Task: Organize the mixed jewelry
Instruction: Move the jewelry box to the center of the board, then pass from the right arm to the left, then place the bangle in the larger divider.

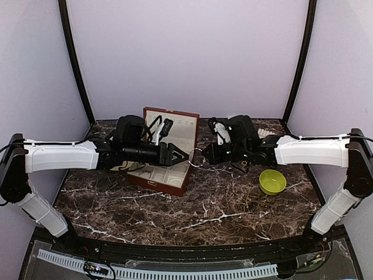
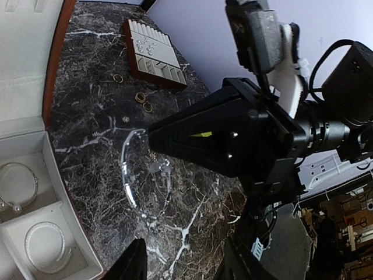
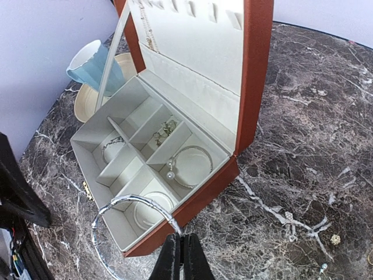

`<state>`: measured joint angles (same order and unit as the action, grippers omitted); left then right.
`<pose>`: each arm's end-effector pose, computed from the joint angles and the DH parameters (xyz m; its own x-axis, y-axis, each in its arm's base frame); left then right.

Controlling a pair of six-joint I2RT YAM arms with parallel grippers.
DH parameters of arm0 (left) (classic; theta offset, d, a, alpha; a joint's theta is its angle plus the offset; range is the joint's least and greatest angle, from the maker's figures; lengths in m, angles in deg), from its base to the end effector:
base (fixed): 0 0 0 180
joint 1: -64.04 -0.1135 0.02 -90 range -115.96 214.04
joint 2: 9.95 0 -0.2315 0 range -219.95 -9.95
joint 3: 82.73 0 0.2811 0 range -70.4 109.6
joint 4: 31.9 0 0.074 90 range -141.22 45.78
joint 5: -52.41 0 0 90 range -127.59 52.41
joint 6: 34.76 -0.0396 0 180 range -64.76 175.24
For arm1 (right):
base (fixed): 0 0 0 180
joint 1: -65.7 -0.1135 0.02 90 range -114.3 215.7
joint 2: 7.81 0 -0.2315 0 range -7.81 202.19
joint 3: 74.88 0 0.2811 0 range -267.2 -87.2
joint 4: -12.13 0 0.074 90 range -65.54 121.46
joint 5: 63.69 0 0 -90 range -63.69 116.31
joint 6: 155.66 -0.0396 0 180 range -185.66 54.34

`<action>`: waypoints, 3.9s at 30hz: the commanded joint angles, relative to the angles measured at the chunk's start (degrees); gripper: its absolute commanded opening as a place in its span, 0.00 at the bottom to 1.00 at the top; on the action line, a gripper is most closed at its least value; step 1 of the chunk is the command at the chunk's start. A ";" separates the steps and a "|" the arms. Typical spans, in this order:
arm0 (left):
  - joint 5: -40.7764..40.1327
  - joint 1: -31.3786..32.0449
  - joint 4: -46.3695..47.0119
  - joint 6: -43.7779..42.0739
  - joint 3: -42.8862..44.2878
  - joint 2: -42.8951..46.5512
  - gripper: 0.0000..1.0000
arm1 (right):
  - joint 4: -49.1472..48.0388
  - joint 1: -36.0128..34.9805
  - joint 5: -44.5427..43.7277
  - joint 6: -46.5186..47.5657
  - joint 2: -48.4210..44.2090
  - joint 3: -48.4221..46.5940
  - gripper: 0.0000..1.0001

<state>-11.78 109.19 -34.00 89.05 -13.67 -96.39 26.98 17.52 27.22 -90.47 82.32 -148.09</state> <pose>0.2538 -0.2796 0.2240 -0.7116 0.0051 -0.7025 0.6400 0.4173 -0.6452 0.2569 0.2881 0.2034 -0.6351 -0.0806 -0.7682 -0.5372 0.7607 0.3643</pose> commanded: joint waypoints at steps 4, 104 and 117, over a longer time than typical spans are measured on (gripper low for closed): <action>-0.51 -0.49 -1.45 3.08 0.14 -1.43 0.44 | -5.93 -0.86 2.51 2.10 -4.36 2.48 0.00; -13.12 -23.79 -20.62 -19.21 8.87 -15.63 0.41 | -12.02 5.05 -5.50 -4.67 -17.44 20.63 0.55; -12.43 -23.79 -21.24 -21.24 8.46 -11.42 0.64 | -9.73 5.51 -8.39 -4.80 -19.63 20.62 0.56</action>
<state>-22.91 85.98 -53.33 69.16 -5.61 -110.99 17.76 22.37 20.42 -94.91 64.61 -127.54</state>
